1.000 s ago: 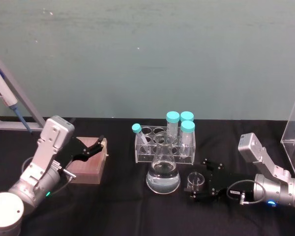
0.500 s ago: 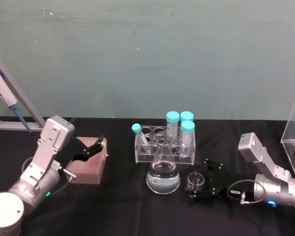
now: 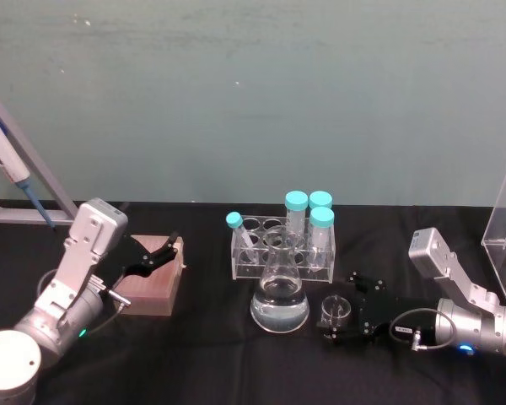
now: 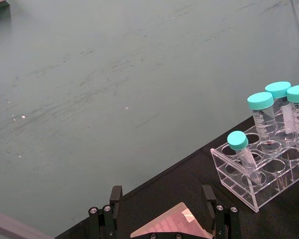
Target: Place the experimental apparatus aside using one hand.
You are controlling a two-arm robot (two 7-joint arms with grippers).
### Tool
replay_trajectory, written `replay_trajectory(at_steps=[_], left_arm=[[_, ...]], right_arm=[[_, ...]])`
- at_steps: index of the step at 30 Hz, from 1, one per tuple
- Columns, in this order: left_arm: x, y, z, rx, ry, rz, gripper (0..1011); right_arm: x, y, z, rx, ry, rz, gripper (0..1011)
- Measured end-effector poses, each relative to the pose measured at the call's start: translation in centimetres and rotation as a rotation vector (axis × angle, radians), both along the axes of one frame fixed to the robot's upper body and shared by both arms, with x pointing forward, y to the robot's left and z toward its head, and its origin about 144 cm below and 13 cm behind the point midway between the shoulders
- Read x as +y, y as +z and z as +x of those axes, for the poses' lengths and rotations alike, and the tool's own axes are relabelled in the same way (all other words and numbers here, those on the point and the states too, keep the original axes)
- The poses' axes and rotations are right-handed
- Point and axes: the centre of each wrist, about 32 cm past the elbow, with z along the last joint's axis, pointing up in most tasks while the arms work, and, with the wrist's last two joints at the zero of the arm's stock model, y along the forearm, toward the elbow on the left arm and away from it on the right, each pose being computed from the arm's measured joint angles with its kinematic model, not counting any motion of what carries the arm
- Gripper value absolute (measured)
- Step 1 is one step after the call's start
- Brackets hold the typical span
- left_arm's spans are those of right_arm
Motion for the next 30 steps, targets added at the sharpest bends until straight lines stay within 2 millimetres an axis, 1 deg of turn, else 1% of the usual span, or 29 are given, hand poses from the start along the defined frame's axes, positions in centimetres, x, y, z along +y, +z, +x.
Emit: replay_trajectory(at_steps=[3,4,5,7,9,11,12,14,15,16,18,20,30], left_arm=[[0.0,0.0,0.0,0.0,0.0,0.0,1000],[0.0,0.0,0.0,0.0,0.0,0.0,1000],[0.0,0.0,0.0,0.0,0.0,0.0,1000],[0.0,0.0,0.0,0.0,0.0,0.0,1000],[0.0,0.0,0.0,0.0,0.0,0.0,1000],[0.0,0.0,0.0,0.0,0.0,0.0,1000],[0.0,0.0,0.0,0.0,0.0,0.0,1000],[0.0,0.0,0.0,0.0,0.0,0.0,1000],[0.0,0.0,0.0,0.0,0.0,0.0,1000],[0.0,0.0,0.0,0.0,0.0,0.0,1000],[0.0,0.0,0.0,0.0,0.0,0.0,1000],[0.0,0.0,0.0,0.0,0.0,0.0,1000],[0.0,0.0,0.0,0.0,0.0,0.0,1000]], right_arm=[[0.0,0.0,0.0,0.0,0.0,0.0,1003],[-0.01,-0.01,-0.01,0.0,0.0,0.0,982],[-0.01,-0.01,-0.01,0.0,0.0,0.0,982],[-0.01,-0.01,-0.01,0.0,0.0,0.0,919],[-0.01,-0.01,-0.01,0.0,0.0,0.0,907],[-0.01,0.0,-0.01,0.0,0.0,0.0,821],[0.0,0.0,-0.01,0.0,0.0,0.0,811],[0.0,0.0,-0.01,0.0,-0.001,0.001,733],[0.0,0.0,-0.01,0.0,-0.001,0.001,713],[0.0,0.0,-0.01,0.0,-0.001,0.001,652],[0.0,0.0,-0.01,0.0,-0.001,0.001,621],[0.0,0.01,-0.01,0.0,-0.001,0.001,548],[0.0,0.01,0.0,0.001,-0.001,0.001,540]])
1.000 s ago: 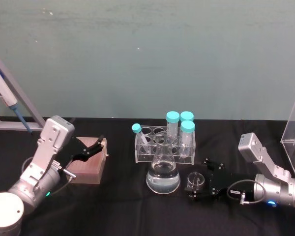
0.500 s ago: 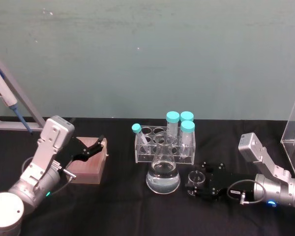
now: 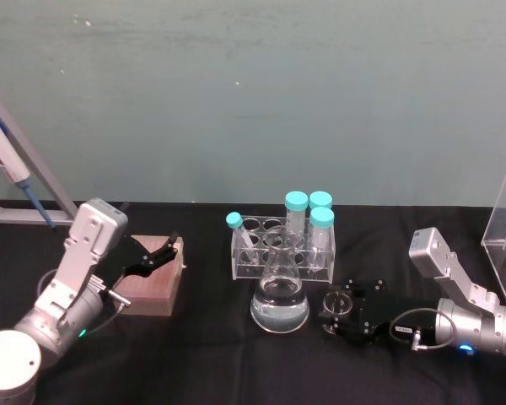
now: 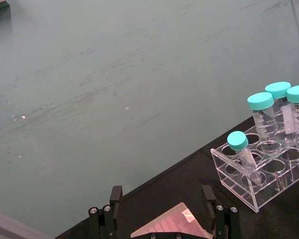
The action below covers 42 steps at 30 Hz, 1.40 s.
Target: Place the experimental apparatus aside using one hand.
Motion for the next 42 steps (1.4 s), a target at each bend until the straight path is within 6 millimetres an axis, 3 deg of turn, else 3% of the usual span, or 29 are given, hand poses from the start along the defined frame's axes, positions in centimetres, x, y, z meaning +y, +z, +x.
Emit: replay_trajectory(at_steps=[12,29,42], left_arm=[[0.0,0.0,0.0,0.0,0.0,0.0,1000],[0.0,0.0,0.0,0.0,0.0,0.0,1000],[0.0,0.0,0.0,0.0,0.0,0.0,1000]], right_arm=[[-0.1,0.2,-0.6,-0.023,-0.017,0.004,539],[-0.6,2.0,-2.6,-0.091,-0.088,0.075,539],[-0.8,3.2,-4.4,-0.117,-0.276,0.098,539]])
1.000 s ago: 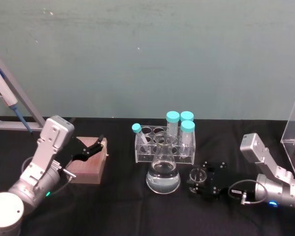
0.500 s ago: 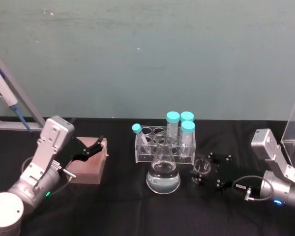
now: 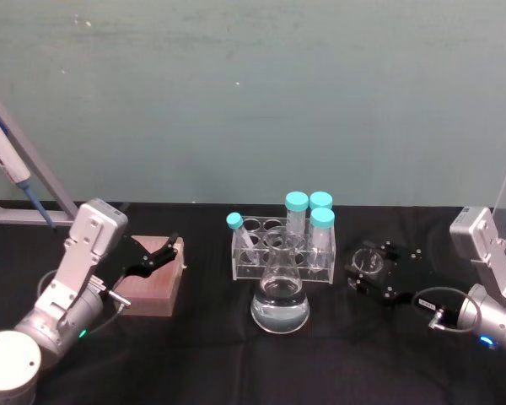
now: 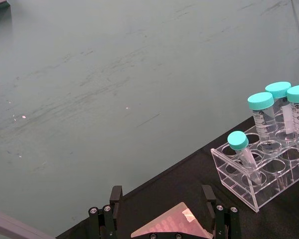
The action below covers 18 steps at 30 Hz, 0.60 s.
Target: Place the experimental apparatus aside using one hand.
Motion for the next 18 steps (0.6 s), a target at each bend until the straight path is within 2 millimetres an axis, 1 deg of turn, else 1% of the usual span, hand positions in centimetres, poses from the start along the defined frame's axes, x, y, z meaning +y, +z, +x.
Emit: replay_trajectory(at_steps=[10,15,18], left_arm=[[0.0,0.0,0.0,0.0,0.0,0.0,1000],[0.0,0.0,0.0,0.0,0.0,0.0,1000],[0.0,0.0,0.0,0.0,0.0,0.0,1000]], right_arm=[[0.16,0.33,-0.13,0.009,-0.136,-0.013,539],[0.26,0.36,0.13,0.021,-0.239,-0.008,539],[0.34,0.31,0.27,0.031,-0.271,-0.003,539]])
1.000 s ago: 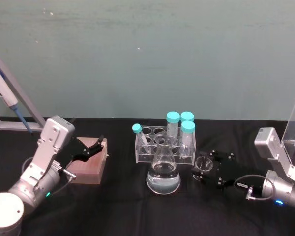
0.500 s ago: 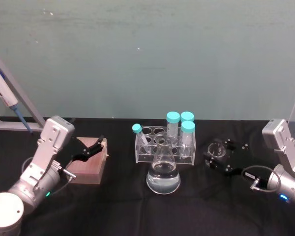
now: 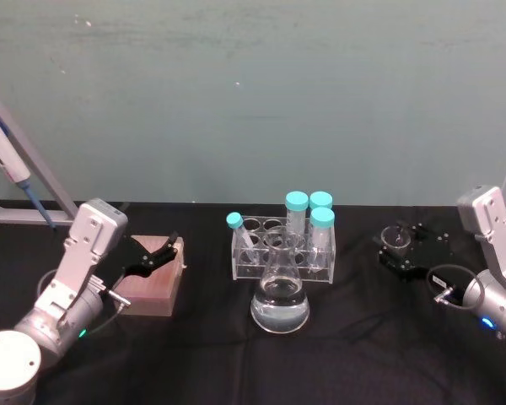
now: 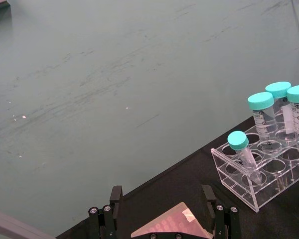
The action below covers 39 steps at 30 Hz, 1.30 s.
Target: Place the experimental apparatus aside using one hand.
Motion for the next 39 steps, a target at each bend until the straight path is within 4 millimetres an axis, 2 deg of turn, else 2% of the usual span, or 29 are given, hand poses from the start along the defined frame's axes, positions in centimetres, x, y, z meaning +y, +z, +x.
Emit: replay_trajectory(at_steps=[16,30,39], left_arm=[[0.0,0.0,0.0,0.0,0.0,0.0,1000],[0.0,0.0,0.0,0.0,0.0,0.0,1000],[0.0,0.0,0.0,0.0,0.0,0.0,1000]], right_arm=[[1.8,-0.9,1.1,0.049,-0.244,0.027,539],[3.1,-1.1,1.3,0.018,-0.354,-0.036,539],[2.9,-1.3,1.5,0.016,-0.408,-0.04,539]])
